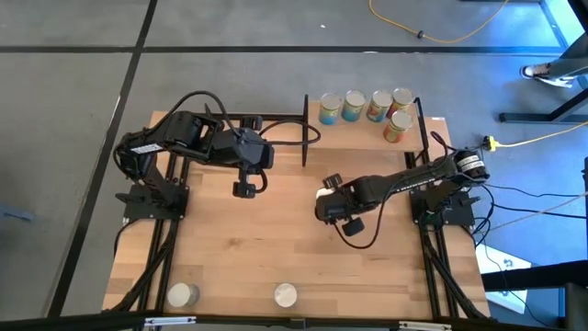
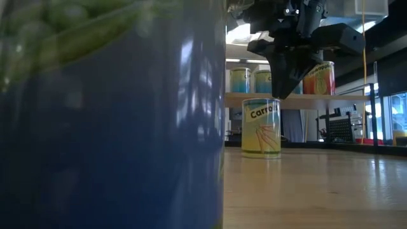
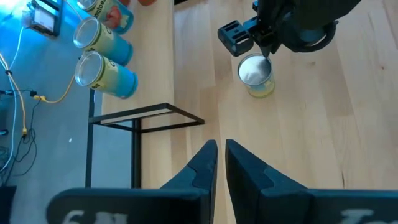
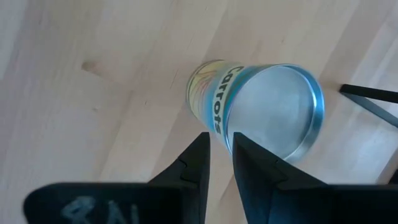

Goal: Pick and place cans onto a shelf
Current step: Put the canned carrots on the shelf, then put the right canned peas on the shelf

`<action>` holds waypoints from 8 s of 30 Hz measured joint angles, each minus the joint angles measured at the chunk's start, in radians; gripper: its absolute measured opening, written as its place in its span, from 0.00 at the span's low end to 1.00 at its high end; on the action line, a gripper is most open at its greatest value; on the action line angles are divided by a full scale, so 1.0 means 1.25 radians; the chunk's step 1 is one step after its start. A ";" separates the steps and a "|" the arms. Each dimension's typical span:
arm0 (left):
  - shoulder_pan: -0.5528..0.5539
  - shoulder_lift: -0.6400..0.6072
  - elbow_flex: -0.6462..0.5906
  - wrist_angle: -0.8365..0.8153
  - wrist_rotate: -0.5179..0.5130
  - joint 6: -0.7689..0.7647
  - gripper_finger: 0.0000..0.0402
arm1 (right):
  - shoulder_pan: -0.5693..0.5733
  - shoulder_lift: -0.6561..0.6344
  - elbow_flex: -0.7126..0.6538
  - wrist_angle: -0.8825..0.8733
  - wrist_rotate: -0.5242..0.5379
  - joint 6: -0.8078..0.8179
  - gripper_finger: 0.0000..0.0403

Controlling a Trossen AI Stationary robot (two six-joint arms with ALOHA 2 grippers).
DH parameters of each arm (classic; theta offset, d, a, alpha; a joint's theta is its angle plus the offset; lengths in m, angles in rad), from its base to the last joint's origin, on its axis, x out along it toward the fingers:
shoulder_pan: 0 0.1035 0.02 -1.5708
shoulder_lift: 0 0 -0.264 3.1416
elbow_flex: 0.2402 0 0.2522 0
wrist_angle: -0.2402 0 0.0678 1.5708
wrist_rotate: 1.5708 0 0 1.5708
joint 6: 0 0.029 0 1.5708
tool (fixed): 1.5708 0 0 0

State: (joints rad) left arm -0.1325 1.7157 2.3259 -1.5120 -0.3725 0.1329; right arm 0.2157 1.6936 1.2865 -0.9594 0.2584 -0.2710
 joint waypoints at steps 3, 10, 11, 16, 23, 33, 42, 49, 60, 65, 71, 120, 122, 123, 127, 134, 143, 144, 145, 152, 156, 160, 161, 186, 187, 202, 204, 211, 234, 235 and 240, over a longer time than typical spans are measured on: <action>0.000 0.000 0.000 0.000 0.000 0.000 0.07 | -0.003 0.001 0.000 0.001 -0.001 0.000 0.18; 0.000 0.000 0.000 0.000 0.000 0.000 0.07 | -0.016 0.023 0.000 0.010 -0.020 0.000 0.18; 0.000 0.000 0.000 0.000 0.000 0.000 0.07 | -0.017 0.024 0.000 0.011 -0.018 0.000 0.18; 0.000 0.001 0.000 -0.003 0.000 0.000 0.07 | -0.030 0.025 0.000 0.025 -0.020 0.001 0.18; 0.000 0.001 0.000 -0.005 0.000 0.000 0.07 | -0.052 0.045 0.004 0.027 -0.037 0.025 0.06; 0.000 0.001 0.000 -0.005 0.000 0.000 0.07 | -0.054 0.041 0.014 0.010 0.005 0.026 0.01; 0.000 0.001 0.000 -0.005 0.000 0.000 0.07 | -0.048 0.024 0.121 -0.153 0.030 0.045 0.00; 0.000 0.001 0.000 -0.005 0.000 0.000 0.07 | -0.048 0.022 0.252 -0.310 0.092 0.066 0.00; 0.000 0.001 0.000 -0.005 0.000 0.005 0.07 | -0.060 -0.027 0.435 -0.488 0.196 0.133 0.00; 0.000 0.001 0.000 -0.005 0.000 0.006 0.07 | -0.093 -0.110 0.429 -0.492 0.230 0.171 0.00; 0.001 0.001 0.000 -0.005 0.000 0.007 0.07 | -0.186 -0.191 0.420 -0.490 0.217 0.209 0.00; 0.001 0.001 0.000 -0.005 0.000 0.006 0.07 | -0.621 -0.035 0.419 -0.489 -0.076 0.147 0.00; 0.001 0.001 0.000 -0.005 0.000 0.006 0.07 | -0.623 -0.031 0.421 -0.488 -0.076 0.147 0.00; 0.001 0.001 0.000 -0.005 0.000 0.006 0.07 | -0.623 -0.031 0.421 -0.488 -0.076 0.145 0.00; 0.001 0.001 0.000 -0.005 0.000 0.006 0.07 | -0.623 -0.031 0.421 -0.489 -0.075 0.148 0.02; 0.001 0.001 0.000 -0.005 0.000 0.006 0.07 | -0.623 -0.030 0.421 -0.489 -0.073 0.154 0.10; 0.001 0.001 0.000 -0.005 0.000 0.006 0.07 | -0.623 -0.045 0.418 -0.490 -0.078 0.143 0.15; 0.001 0.001 0.000 -0.005 0.000 0.006 0.07 | -0.623 -0.049 0.418 -0.490 -0.078 0.142 0.15; 0.001 0.001 0.000 -0.005 0.000 0.006 0.07 | -0.623 -0.054 0.418 -0.490 -0.078 0.141 0.15; 0.001 0.001 0.000 -0.005 0.000 0.007 0.07 | -0.623 -0.078 0.425 -0.491 -0.077 0.094 0.15; 0.001 0.001 0.000 -0.014 0.000 0.007 0.07 | -0.616 -0.089 0.445 -0.490 -0.077 0.091 0.15; 0.001 0.000 -0.006 -0.049 0.000 0.013 0.07 | -0.590 -0.110 0.474 -0.489 -0.123 0.074 0.15; -0.001 -0.001 -0.016 -0.045 0.000 0.027 0.07 | -0.580 -0.117 0.480 -0.489 -0.152 0.063 0.15; -0.265 0.000 -0.483 0.290 0.287 -0.206 0.07 | -0.376 -0.260 0.493 -0.489 -0.251 0.042 0.15; -0.273 0.000 -0.506 0.334 0.267 -0.219 0.07 | -0.374 -0.260 0.493 -0.489 -0.251 0.042 0.15; -0.302 0.000 -0.614 0.516 0.188 -0.467 0.12 | -0.372 -0.260 0.493 -0.489 -0.251 0.042 0.15; -0.302 0.002 -0.614 0.522 0.195 -0.482 0.14 | -0.372 -0.260 0.492 -0.489 -0.251 0.042 0.15; -0.310 0.060 -0.614 0.571 0.258 -0.496 0.21 | -0.372 -0.259 0.492 -0.489 -0.251 0.042 0.15; -0.325 0.181 -0.614 0.693 0.279 -0.729 0.21 | -0.372 -0.259 0.492 -0.489 -0.251 0.042 0.15; -0.326 0.181 -0.614 0.694 0.288 -0.729 0.21 | -0.372 -0.259 0.492 -0.489 -0.251 0.042 0.15; -0.326 0.181 -0.614 0.696 0.296 -0.730 0.21 | -0.372 -0.259 0.492 -0.489 -0.251 0.041 0.15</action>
State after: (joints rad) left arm -0.5396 1.9423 1.5589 -0.6422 -0.0026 -0.7791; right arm -0.2497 1.3693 1.9015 -1.5711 -0.0551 -0.2199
